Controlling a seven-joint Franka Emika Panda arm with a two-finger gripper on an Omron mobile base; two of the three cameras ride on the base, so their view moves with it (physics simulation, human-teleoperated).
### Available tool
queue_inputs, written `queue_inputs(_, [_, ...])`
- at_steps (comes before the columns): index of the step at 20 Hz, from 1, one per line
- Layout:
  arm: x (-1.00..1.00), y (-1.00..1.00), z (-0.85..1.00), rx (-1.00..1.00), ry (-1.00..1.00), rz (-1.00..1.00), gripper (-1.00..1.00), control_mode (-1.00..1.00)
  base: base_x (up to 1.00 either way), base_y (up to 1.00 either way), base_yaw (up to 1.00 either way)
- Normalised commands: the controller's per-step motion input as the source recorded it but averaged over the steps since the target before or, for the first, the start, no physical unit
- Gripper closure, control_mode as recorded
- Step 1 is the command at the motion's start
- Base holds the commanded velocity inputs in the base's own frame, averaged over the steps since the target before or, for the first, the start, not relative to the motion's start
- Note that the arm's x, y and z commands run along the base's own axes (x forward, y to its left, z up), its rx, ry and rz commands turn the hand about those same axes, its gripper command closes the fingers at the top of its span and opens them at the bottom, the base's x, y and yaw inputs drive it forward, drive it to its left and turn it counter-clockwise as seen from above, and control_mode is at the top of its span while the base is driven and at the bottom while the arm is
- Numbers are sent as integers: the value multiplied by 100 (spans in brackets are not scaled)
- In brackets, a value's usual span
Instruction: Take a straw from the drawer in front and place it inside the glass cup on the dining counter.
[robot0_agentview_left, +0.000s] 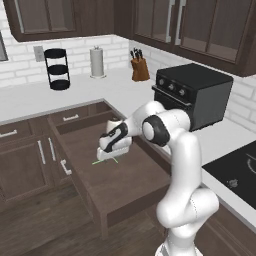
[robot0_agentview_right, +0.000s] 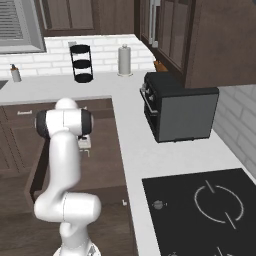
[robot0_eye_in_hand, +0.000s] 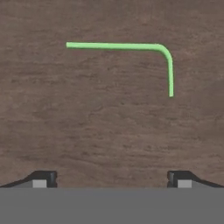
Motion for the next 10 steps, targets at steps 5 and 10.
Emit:
queue_inputs(5, [47,-10,-6,-10,0,15,-100,-100,0,0,0])
queue_inputs(10, [22,-13,-40,-2,0,13,-100,-100,0,0,0])
